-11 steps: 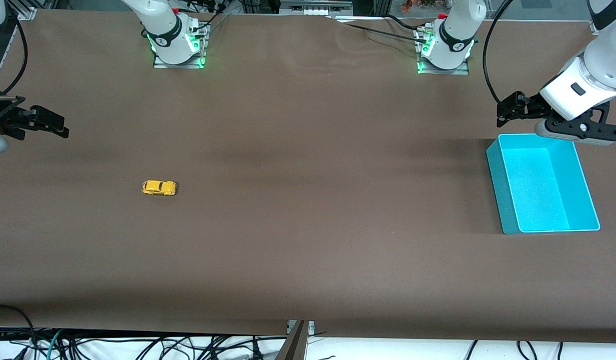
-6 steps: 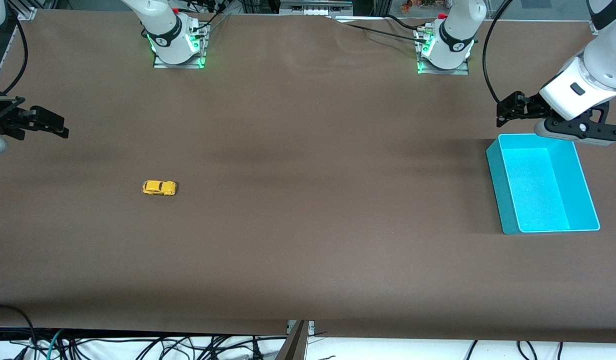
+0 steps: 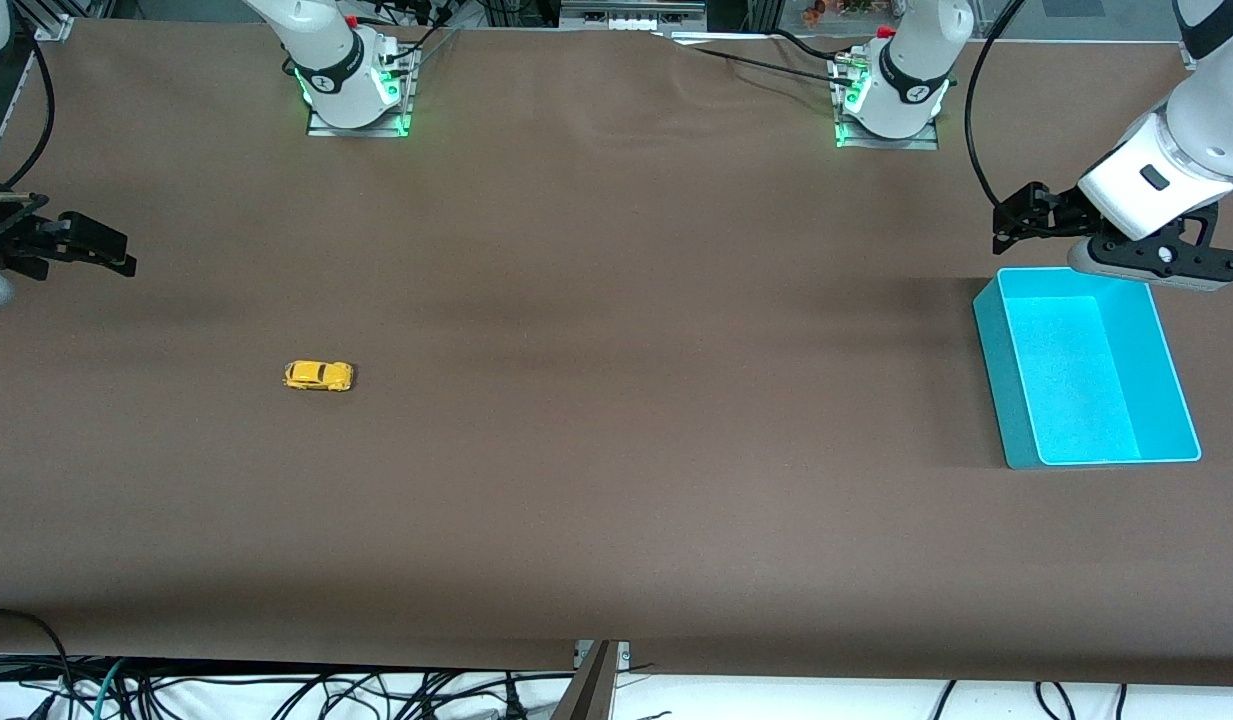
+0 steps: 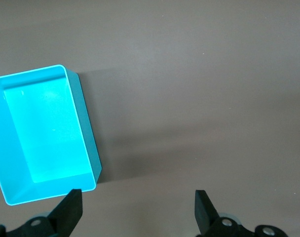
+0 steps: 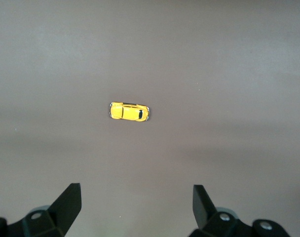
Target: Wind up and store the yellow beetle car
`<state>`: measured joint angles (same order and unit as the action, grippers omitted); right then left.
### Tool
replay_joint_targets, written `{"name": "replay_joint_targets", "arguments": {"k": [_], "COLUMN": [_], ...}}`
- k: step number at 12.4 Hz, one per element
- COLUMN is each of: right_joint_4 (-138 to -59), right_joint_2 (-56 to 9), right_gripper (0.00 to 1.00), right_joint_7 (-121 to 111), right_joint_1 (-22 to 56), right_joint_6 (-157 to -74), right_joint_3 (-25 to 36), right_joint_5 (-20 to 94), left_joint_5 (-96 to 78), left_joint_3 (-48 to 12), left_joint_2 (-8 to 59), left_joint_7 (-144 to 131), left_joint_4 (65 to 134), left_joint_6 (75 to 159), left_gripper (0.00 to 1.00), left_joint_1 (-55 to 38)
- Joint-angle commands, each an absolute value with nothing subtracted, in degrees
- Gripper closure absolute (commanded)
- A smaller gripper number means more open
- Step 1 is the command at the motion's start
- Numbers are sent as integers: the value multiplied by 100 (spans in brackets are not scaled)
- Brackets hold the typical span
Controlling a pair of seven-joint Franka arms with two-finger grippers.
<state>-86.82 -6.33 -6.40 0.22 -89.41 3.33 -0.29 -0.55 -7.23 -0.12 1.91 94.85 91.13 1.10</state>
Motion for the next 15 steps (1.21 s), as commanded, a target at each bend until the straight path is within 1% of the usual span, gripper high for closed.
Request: {"name": "replay_joint_targets", "arguments": {"k": [1, 5, 10, 13, 15], "right_joint_4": [-8648, -8692, -8692, -8701, -8701], "right_joint_2": [-615, -633, -966, -1203, -1597], "right_gripper": [0, 0, 0, 0, 0], "right_joint_7": [-554, -518, -632, -1868, -2528], "right_joint_1": [9, 61, 123, 316, 334], "right_joint_6": [-8938, -8859, -8569, -8622, -8648], "right_joint_3": [325, 299, 272, 272, 264], "right_joint_5": [-70, -62, 0, -9, 0], "left_joint_5": [70, 70, 70, 70, 70], "left_joint_3": [-765, -765, -765, -765, -765], "left_joint_2": [62, 62, 62, 70, 62], "left_joint_7": [167, 158, 167, 167, 167], "left_joint_4": [9316, 9316, 9316, 9316, 9316], "left_joint_6": [9000, 9000, 9000, 9000, 9000], "left_gripper": [0, 0, 0, 0, 0], "left_joint_1": [114, 114, 114, 114, 114]}}
